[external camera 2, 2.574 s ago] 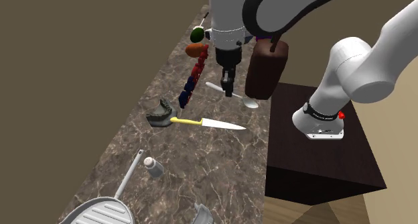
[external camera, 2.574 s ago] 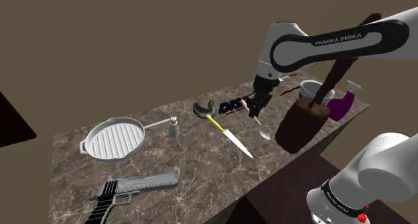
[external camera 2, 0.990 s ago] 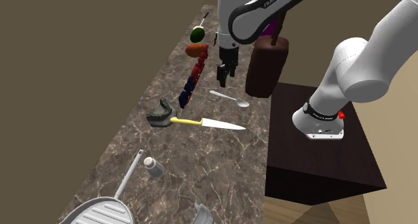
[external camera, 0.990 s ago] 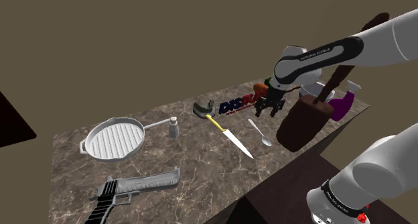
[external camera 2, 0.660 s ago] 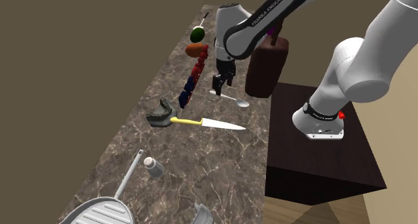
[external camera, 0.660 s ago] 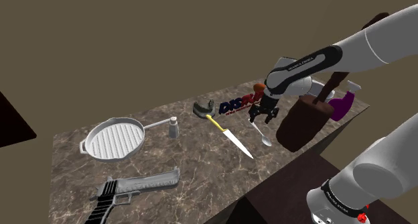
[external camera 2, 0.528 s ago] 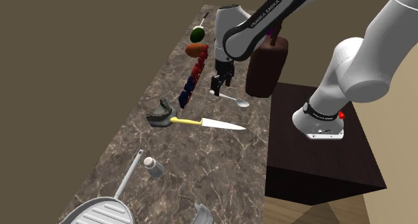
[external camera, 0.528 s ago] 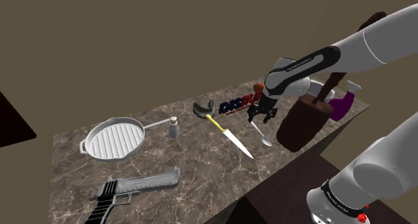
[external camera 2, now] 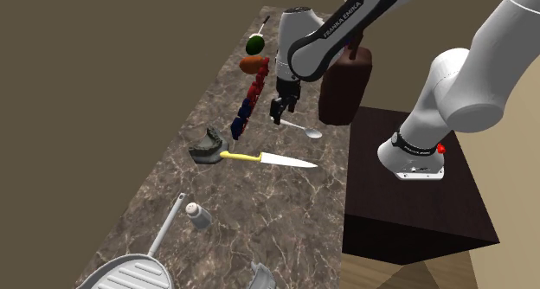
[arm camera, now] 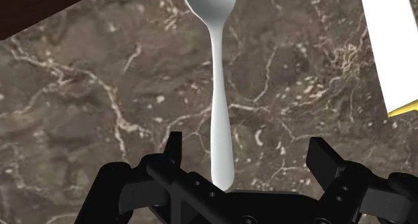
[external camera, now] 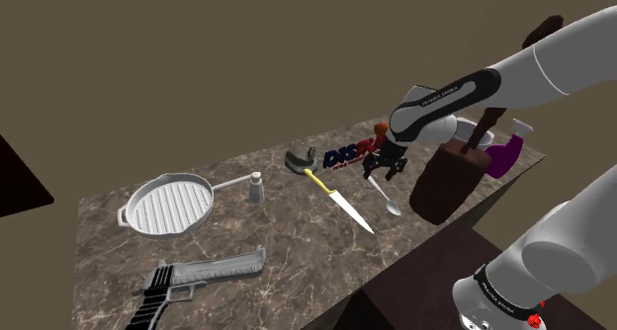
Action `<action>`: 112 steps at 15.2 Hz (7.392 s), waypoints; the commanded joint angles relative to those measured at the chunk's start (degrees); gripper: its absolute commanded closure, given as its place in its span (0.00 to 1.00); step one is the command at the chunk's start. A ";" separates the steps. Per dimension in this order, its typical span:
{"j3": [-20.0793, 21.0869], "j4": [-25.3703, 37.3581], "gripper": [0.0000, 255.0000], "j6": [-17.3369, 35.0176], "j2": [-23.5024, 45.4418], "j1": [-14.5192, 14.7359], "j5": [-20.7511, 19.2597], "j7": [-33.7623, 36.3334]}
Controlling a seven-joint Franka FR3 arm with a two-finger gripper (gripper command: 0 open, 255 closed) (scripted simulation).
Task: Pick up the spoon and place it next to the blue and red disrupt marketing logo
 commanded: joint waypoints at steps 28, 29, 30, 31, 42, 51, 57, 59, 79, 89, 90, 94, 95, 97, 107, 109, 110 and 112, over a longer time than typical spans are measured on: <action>0.03 -1.30 0.00 -2.53 2.03 -0.06 -3.10 -5.54; 0.04 -1.30 0.00 -2.52 2.05 -0.08 -3.09 -5.54; 0.06 -1.30 0.00 -2.52 2.05 -0.10 -3.09 -5.54; 0.08 -1.30 0.00 -2.52 2.05 -0.12 -3.09 -5.54; 0.47 0.32 1.00 -3.48 1.50 0.13 -3.29 -5.12; 0.10 4.73 0.00 -5.48 4.31 -0.36 -6.17 -3.59; 0.34 4.25 0.00 -3.36 5.96 -0.18 -5.46 -4.04; 0.34 4.25 0.00 -3.36 5.96 -0.18 -5.46 -4.04; 0.10 5.05 1.00 -8.97 1.02 -0.33 -7.12 -2.30; -0.02 7.37 1.00 -17.14 -4.95 -0.63 -8.82 -0.32; -0.02 7.68 1.00 -17.96 -5.48 -0.66 -8.95 -0.15; -0.04 9.03 1.00 -21.22 -7.43 -0.77 -9.43 0.50; -0.04 9.40 1.00 -22.03 -7.88 -0.80 -9.54 0.65; -0.05 10.18 1.00 -23.66 -8.74 -0.85 -9.74 0.95; -1.87 14.39 1.00 -30.12 -10.68 -2.37 -11.19 -0.72; -3.63 15.55 1.00 -30.64 -9.67 -3.71 -11.95 -3.38; -4.50 16.23 1.00 -30.91 -9.08 -4.36 -12.30 -4.70; -6.20 17.79 1.00 -31.45 -7.73 -5.65 -12.92 -7.36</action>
